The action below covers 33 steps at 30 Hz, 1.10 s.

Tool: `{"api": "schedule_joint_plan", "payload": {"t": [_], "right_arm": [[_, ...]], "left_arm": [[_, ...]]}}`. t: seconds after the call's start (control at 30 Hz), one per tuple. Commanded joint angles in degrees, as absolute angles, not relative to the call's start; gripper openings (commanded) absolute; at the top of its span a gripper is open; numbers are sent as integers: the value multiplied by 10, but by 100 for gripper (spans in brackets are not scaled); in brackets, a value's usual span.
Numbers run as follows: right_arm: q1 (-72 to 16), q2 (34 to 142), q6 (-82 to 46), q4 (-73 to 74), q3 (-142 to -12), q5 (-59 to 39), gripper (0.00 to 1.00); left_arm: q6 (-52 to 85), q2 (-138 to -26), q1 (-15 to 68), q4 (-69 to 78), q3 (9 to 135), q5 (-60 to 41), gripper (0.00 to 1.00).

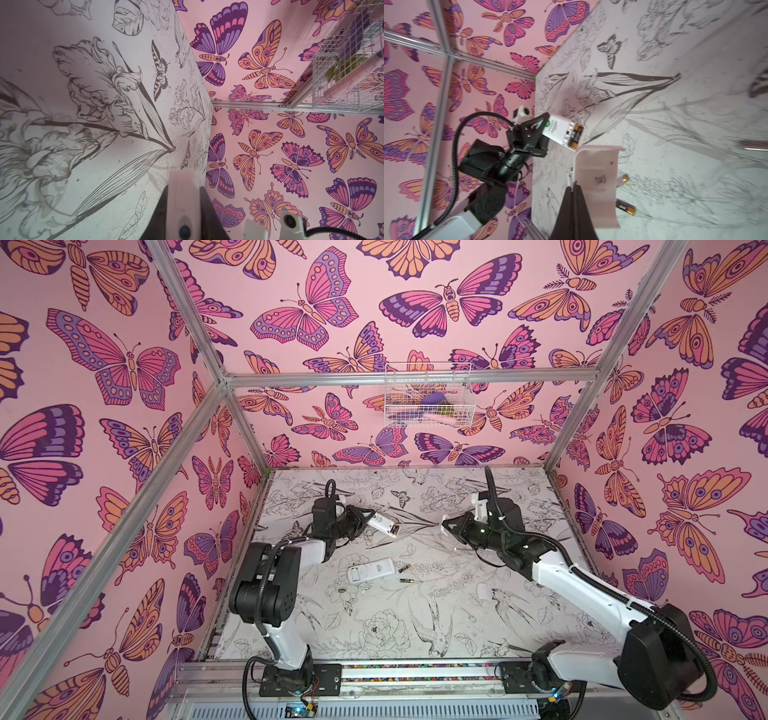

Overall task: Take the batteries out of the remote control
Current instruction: 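Pull the right gripper back with the cover while the left gripper holds the remote, then lower the LCD remote with the left gripper while the right sets the cover down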

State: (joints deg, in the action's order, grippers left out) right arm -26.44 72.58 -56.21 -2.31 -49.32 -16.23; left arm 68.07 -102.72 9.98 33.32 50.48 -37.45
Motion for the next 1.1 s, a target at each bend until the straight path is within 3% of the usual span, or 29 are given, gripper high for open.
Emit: {"api": "schedule_joint_plan", "payload": {"t": [0.0, 0.37, 0.87, 1.07], "right_arm": [[-251, 706, -492, -125, -479, -132, 2], [-171, 710, -405, -212, -433, -111, 1], [-144, 839, -323, -209, -426, -118, 0], [-144, 864, -319, -201, -426, -121, 1]], "left_arm": [[676, -1037, 121, 350, 537, -386, 0], [715, -1105, 179, 364, 562, -247, 0], [678, -1156, 218, 360, 534, -210, 0], [685, -1152, 222, 334, 526, -198, 12]]}}
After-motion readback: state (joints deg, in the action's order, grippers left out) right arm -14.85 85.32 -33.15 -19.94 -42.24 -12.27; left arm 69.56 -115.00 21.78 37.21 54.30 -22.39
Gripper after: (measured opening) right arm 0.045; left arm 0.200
